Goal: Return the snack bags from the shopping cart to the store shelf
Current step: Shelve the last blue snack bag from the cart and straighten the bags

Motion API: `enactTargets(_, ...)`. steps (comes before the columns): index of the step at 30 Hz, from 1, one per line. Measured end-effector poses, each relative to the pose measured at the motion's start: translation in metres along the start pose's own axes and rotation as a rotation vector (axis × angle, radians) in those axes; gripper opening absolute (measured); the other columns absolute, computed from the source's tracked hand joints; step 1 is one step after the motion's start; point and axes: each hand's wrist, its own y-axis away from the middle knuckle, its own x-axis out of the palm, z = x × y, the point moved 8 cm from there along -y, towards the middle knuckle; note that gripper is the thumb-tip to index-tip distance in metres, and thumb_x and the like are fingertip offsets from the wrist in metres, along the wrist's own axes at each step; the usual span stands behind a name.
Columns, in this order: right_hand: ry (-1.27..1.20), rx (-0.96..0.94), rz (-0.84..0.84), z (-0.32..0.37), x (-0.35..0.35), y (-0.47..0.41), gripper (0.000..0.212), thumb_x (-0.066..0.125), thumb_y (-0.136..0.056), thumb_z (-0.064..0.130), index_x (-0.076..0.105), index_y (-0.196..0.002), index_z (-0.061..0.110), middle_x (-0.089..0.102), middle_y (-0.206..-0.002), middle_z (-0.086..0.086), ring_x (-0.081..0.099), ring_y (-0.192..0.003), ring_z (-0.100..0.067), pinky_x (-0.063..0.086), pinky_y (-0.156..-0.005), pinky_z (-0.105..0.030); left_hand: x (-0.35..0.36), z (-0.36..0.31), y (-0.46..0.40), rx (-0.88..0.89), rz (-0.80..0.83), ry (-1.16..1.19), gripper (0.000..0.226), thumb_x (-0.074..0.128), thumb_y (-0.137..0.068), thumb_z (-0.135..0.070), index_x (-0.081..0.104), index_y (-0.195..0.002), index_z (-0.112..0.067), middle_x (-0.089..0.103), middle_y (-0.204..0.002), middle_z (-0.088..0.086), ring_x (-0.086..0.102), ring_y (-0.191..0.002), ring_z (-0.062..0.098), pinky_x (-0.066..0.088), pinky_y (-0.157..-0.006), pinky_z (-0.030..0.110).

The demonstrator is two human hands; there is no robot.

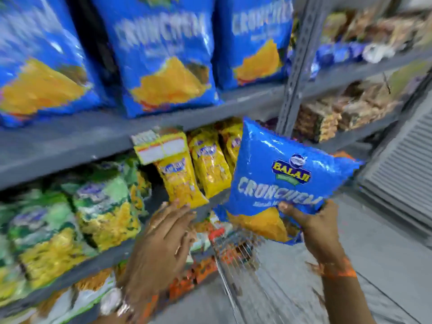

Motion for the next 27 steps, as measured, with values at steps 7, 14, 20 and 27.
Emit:
enactTargets(7, -0.154, -0.222, 0.199, 0.151, 0.122, -0.026, 0.061, 0.097, -0.045, 0.050, 0.079, -0.099, 0.028, 0.082, -0.099, 0.004, 0.079, -0.087, -0.015, 0.062, -0.083, -0.041, -0.175, 0.069, 0.004, -0.162, -0.453, -0.291, 0.042, 0.051, -0.094, -0.023, 0.061, -0.132, -0.006, 0.060, -0.141, 0.009, 0.050, -0.138, 0.029, 0.026, -0.124, 0.042)
enactTargets(14, -0.168, -0.292, 0.457, 0.203, 0.291, -0.029, 0.038, 0.089, -0.068, 0.003, 0.075, -0.101, 0.014, 0.082, -0.101, -0.001, 0.079, -0.091, -0.017, 0.063, -0.075, -0.030, -0.198, 0.137, 0.032, -0.594, -0.125, -0.581, 0.075, 0.043, -0.090, -0.044, 0.044, -0.145, 0.007, 0.045, -0.152, 0.024, 0.041, -0.142, 0.040, 0.029, -0.120, 0.049)
enactTargets(20, -0.073, -0.260, 0.577, 0.187, 0.407, -0.037, 0.035, 0.091, -0.069, 0.013, 0.072, -0.099, 0.019, 0.080, -0.081, 0.010, 0.077, -0.070, -0.006, 0.060, -0.062, -0.029, -0.199, 0.147, 0.039, -0.553, -0.096, -0.620, 0.077, 0.072, -0.083, -0.029, 0.043, -0.147, 0.002, 0.051, -0.148, 0.020, 0.048, -0.137, 0.036, 0.034, -0.118, 0.047)
enactTargets(27, -0.020, -0.204, 0.593, 0.155, 0.447, -0.039, 0.056, 0.087, -0.077, 0.011, 0.062, -0.126, 0.006, 0.076, -0.112, 0.002, 0.075, -0.099, -0.009, 0.061, -0.093, -0.039, -0.196, 0.150, 0.040, -0.506, -0.108, -0.656, 0.082, 0.077, -0.076, -0.028, 0.045, -0.145, 0.001, 0.053, -0.145, 0.020, 0.051, -0.133, 0.037, 0.041, -0.115, 0.051)
